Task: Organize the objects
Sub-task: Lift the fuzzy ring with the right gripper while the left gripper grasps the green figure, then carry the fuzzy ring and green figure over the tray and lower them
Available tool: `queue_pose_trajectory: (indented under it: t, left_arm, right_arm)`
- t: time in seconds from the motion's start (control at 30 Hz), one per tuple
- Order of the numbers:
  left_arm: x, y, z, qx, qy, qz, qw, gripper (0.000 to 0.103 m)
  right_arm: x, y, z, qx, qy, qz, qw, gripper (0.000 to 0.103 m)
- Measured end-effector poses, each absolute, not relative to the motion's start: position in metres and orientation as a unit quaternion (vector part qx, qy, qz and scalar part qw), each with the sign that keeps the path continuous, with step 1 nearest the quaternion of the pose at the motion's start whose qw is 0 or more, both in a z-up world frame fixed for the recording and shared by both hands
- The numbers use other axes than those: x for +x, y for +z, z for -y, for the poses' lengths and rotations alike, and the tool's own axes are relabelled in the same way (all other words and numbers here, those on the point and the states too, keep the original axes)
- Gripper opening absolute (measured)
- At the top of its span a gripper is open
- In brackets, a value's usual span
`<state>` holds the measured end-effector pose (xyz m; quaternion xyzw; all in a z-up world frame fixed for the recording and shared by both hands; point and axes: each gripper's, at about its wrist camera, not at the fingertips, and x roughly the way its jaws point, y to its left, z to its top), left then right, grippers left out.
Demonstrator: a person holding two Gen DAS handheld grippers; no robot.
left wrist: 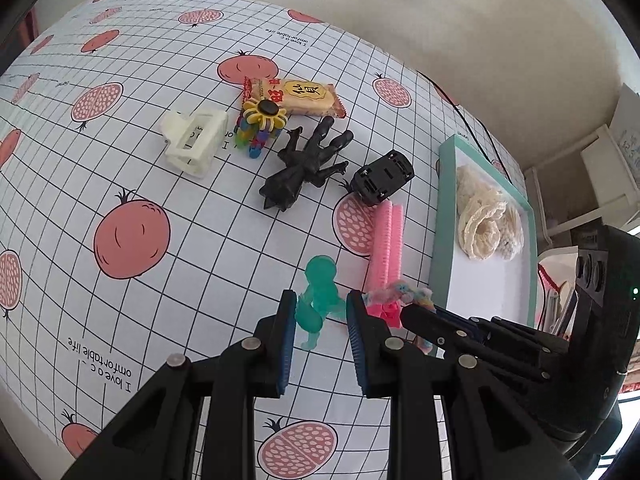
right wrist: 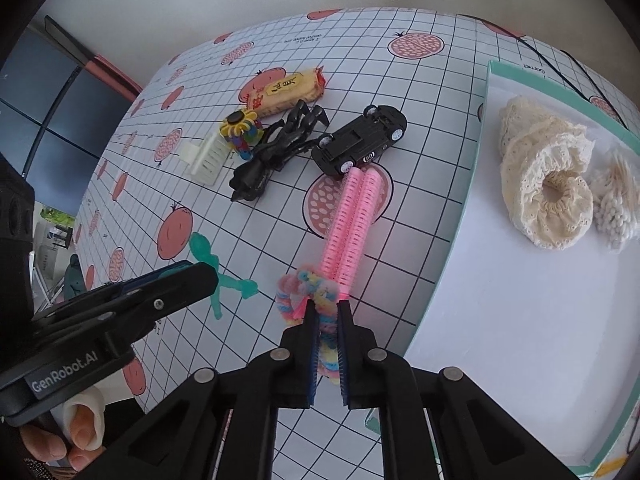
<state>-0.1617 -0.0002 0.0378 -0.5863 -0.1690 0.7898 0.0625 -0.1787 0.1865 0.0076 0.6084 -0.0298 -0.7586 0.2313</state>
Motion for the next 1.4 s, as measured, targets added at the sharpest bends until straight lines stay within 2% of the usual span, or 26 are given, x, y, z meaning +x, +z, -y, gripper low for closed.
queue_pose_trajectory:
  t: [0.47,0.8,1.17,1.4]
  left_arm:
    - [-0.166,0.090,-0.006,-0.529,0.820,0.198,0.097,0.026]
    - [-0.179,0.133,-0.053,-0.494,0.841,0.172,0.141,0.026]
    - [-0.203,0.106,-0.155,-0.531,0.806,0.160,0.207,0.026]
    - [-0.215,0.064,-0.196,-0.566,0.780,0.136,0.230,0.026]
  right_arm:
    - [-0.180,0.077,-0.220,0.538,-0.808,0.069,0.229,0.009]
    - [-0.189,0.085,-0.267,0.526,-0.824,0.100,0.185,0.009]
    - [-0.206,0.071,-0.362,0.516,-0.830,0.191,0.096,0.009]
    - [-0.209,0.049,-0.416,0.523,-0.820,0.232,0.030,0.009]
